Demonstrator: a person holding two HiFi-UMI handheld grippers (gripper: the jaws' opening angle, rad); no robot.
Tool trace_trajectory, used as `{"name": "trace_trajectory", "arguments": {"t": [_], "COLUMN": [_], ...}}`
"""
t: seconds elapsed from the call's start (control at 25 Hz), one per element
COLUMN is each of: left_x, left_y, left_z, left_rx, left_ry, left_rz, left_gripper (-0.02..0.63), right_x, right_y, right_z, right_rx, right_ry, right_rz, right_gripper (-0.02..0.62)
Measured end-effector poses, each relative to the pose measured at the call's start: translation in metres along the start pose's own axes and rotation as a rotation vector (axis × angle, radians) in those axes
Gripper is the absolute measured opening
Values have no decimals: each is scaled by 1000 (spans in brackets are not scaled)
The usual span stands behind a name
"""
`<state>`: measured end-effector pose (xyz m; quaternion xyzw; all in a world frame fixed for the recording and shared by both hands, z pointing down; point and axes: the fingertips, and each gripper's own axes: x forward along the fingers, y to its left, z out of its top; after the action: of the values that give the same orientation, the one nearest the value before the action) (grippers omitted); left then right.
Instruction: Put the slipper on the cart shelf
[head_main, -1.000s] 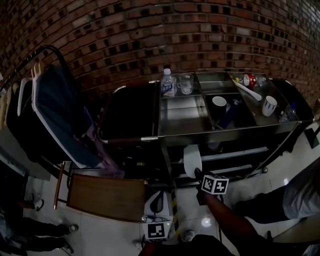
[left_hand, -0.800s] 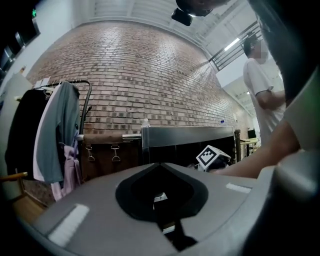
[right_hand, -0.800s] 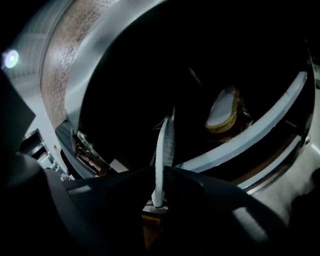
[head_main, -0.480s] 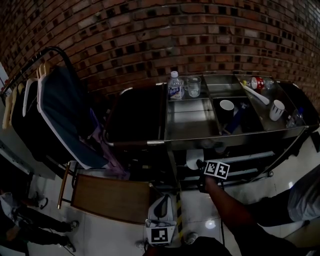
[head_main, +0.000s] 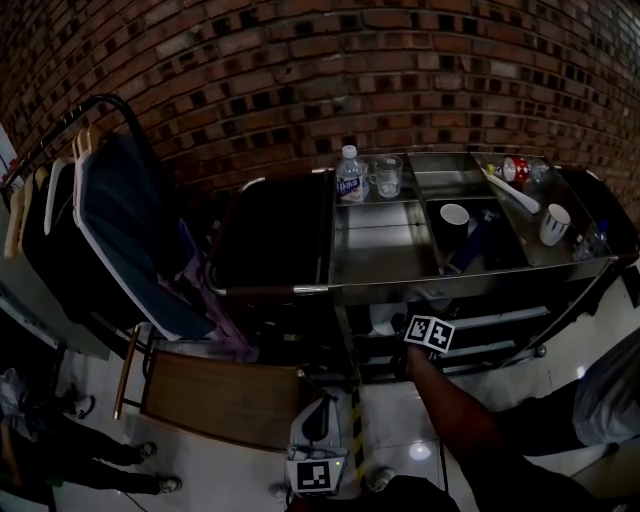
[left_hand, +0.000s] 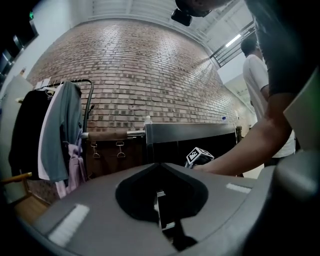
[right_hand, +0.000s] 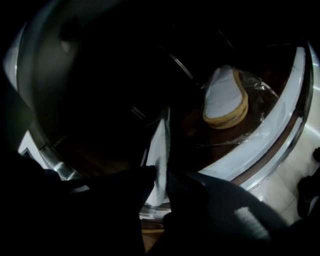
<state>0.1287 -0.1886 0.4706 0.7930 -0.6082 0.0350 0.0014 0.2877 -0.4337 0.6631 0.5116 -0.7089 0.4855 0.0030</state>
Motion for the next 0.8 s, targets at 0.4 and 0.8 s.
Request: {"name": "trace_trajectory", "arguments": {"t": [0.4, 0.8], "left_x": [-6, -7], "left_y": [3, 3], "left_z": [-3, -7], "left_rx": [-12, -27], "left_ry": [15, 24], "left_rz": [-3, -9], "left_gripper": [15, 15], "right_x": [-2, -31], "right_y": [-16, 25], "right_z": [4, 20], "right_rx": [-249, -752], "right_ry": [-21, -124], "right_rz": [-172, -196], "right_gripper": [158, 187]}}
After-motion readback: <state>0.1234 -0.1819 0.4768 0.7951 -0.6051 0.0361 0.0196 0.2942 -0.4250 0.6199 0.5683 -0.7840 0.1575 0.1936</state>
